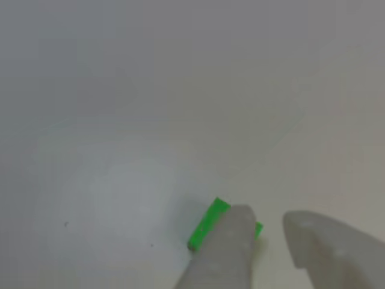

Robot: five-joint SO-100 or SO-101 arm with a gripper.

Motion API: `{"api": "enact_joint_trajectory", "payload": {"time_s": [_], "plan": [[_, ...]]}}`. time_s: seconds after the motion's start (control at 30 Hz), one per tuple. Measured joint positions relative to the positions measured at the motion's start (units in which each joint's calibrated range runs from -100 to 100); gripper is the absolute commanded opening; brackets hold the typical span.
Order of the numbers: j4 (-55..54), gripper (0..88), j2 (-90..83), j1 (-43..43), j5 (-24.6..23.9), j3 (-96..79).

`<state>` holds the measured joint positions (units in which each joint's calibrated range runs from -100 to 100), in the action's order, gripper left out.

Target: Pick up green cube and drop it in the blue box

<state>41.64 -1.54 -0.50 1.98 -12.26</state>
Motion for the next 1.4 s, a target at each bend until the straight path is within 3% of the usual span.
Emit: {"api": "enact_joint_trajectory", "payload": {"time_s": [0.17, 0.4, 0.8, 1.0, 1.4], "plan": [[7.6, 0.8, 9.7, 0.0, -0.1, 10.0], [8.7, 0.9, 15.5, 0.0, -0.6, 14.6], [8.7, 0.8, 15.6, 0.0, -15.4, 14.8], [8.7, 1.6, 15.6, -0.5, -17.2, 14.8], [8.8, 27.0, 15.6, -0.8, -17.4, 14.8]]}}
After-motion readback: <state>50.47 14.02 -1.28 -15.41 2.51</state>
